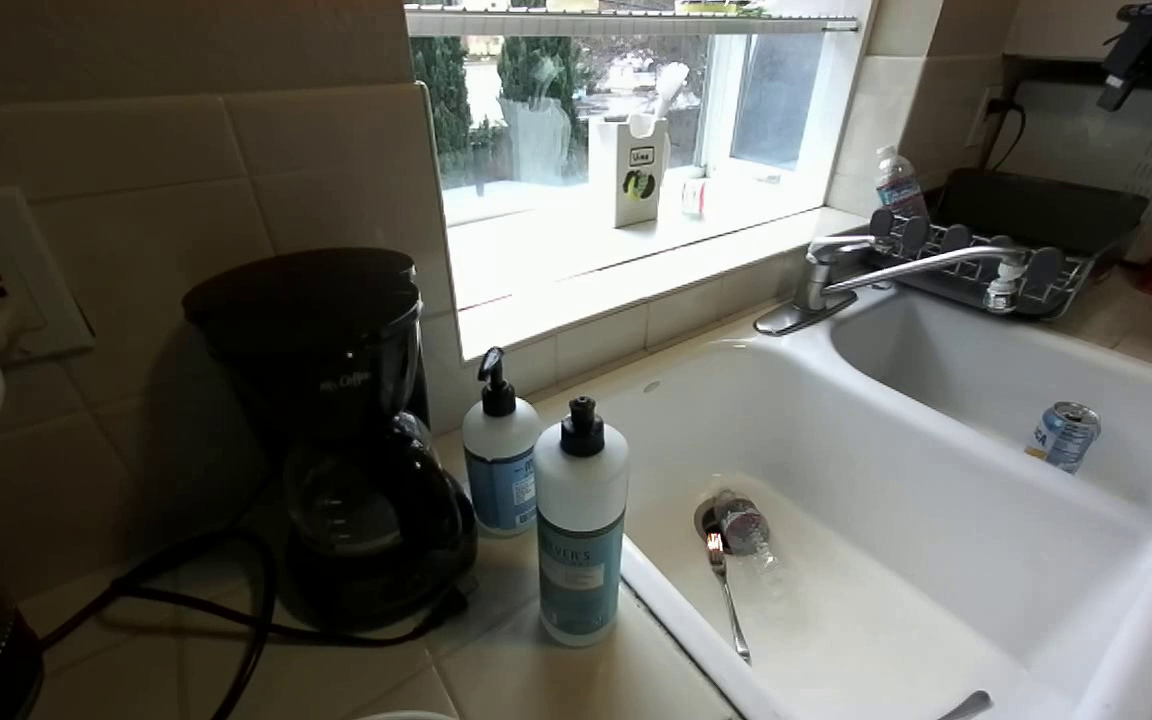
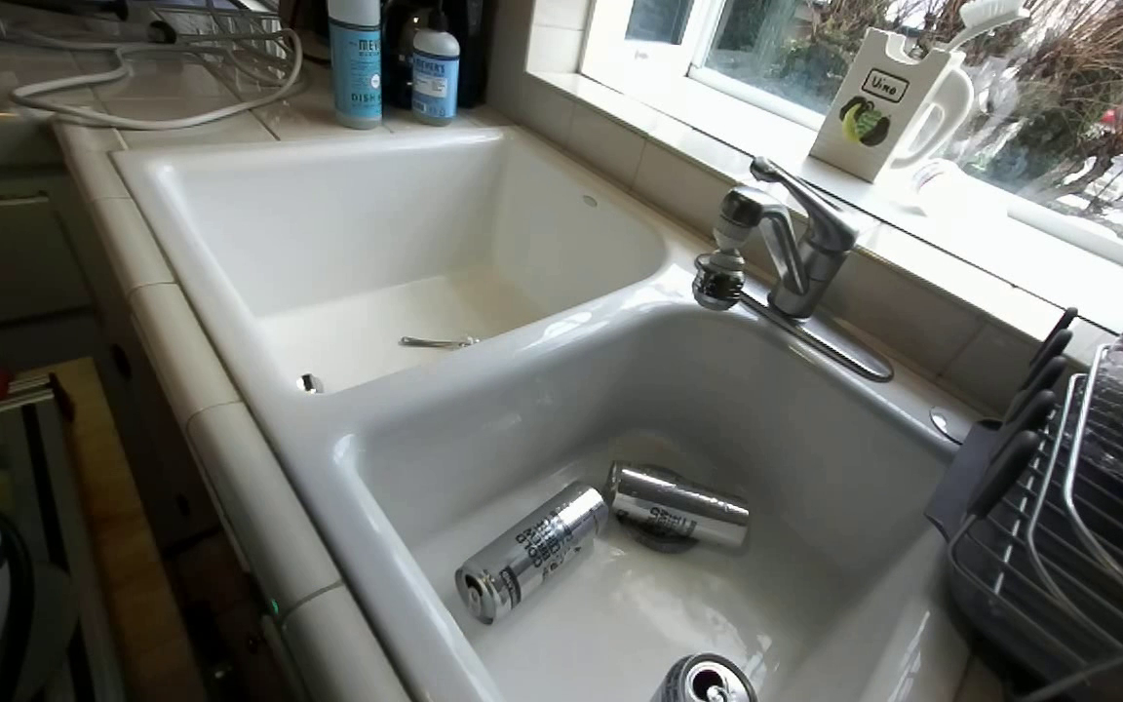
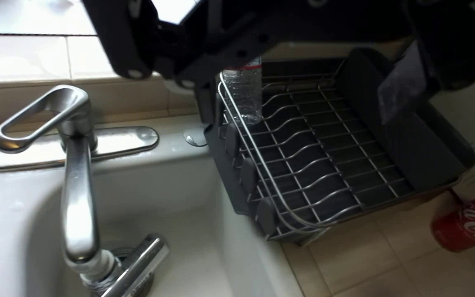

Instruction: Put the bottle on the windowsill

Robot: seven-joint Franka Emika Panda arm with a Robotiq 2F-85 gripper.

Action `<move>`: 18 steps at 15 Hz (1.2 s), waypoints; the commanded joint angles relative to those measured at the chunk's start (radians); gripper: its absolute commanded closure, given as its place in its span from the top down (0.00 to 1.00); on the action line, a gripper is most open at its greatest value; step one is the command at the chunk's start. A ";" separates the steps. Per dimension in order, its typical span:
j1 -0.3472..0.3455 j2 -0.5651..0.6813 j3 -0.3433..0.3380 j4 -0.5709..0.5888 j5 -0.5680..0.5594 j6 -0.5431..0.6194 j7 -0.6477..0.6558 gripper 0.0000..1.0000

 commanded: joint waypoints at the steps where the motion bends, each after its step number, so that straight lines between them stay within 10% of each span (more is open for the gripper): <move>1: -0.007 0.114 -0.075 0.083 0.016 0.046 -0.128 1.00; 11: -0.069 0.602 -0.132 0.545 0.263 -0.077 -0.208 1.00; 12: -0.063 0.514 -0.120 0.412 0.234 0.001 -0.231 1.00; 18: -0.087 0.607 -0.112 0.527 0.240 -0.017 -0.241 1.00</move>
